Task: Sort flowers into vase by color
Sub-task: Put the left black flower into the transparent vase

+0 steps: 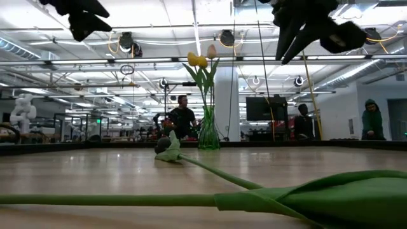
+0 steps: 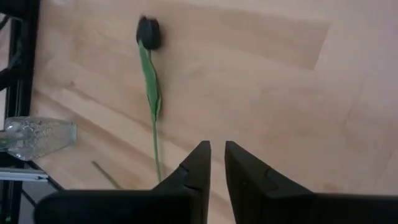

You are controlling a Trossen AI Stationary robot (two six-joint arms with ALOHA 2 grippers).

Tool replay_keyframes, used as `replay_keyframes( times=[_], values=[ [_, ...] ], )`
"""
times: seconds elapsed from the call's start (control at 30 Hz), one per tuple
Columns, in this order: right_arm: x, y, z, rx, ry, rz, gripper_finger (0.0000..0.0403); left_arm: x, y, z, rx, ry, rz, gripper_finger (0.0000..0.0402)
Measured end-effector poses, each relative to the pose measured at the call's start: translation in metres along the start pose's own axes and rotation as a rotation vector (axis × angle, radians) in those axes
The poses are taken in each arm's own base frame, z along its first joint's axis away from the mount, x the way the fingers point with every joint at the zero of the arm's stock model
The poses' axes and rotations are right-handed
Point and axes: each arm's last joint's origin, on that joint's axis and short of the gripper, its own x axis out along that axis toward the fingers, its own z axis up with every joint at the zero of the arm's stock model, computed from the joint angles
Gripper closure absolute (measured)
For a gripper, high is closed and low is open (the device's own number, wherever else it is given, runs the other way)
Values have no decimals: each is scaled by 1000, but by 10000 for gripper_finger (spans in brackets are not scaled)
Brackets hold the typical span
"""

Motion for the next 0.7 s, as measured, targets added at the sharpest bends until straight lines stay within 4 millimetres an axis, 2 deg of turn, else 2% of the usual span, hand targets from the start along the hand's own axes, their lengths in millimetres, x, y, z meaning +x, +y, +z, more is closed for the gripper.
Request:
replay_keyframes(
  times=[0.33, 0.57, 0.7],
  values=[
    [7, 45, -50, 72, 35, -218, 387, -49, 2, -15, 51, -177, 20, 226],
    [19, 77, -65, 70, 38, -222, 387, -58, 4, -24, 50, -155, 25, 226],
    [39, 89, -64, 72, -33, -167, 387, -58, 5, -28, 47, -109, 38, 226]
  ],
)
